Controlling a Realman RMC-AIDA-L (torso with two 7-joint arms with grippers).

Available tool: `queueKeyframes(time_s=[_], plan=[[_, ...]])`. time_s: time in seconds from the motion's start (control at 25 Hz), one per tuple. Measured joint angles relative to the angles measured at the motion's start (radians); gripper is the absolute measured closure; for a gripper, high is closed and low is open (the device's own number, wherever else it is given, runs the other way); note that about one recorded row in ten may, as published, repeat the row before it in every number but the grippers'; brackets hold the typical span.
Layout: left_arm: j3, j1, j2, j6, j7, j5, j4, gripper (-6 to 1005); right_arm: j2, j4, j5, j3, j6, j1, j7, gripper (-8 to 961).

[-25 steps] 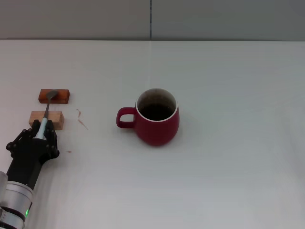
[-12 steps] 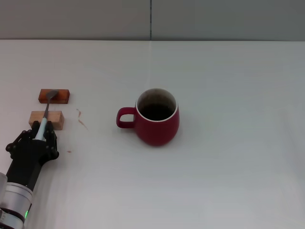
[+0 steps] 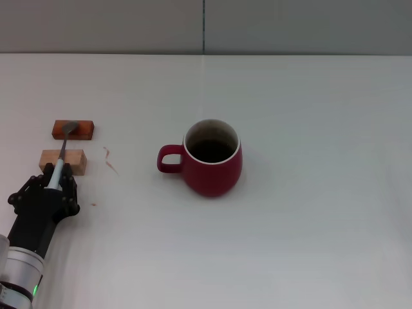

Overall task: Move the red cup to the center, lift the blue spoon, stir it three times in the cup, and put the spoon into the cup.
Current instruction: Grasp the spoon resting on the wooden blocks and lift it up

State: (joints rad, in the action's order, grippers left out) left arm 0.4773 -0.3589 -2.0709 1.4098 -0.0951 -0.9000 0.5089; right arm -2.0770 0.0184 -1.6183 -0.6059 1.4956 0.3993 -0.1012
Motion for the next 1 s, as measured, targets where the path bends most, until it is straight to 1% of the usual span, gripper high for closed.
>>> queueKeyframes(time_s=[0.48,1.0], plan=[[0.0,-0.003,-0.001,0.001,-0.027,-0.002,0.002,819,0.0,0.002,0.0,0.0,0.0,-0.001,0.0,267],[-0.001,-0.003,-0.003,-0.006,-0.028,-0.002,-0.001,821,0.0,0.002,0.0,0.0,0.0,-0.001,0.0,266]])
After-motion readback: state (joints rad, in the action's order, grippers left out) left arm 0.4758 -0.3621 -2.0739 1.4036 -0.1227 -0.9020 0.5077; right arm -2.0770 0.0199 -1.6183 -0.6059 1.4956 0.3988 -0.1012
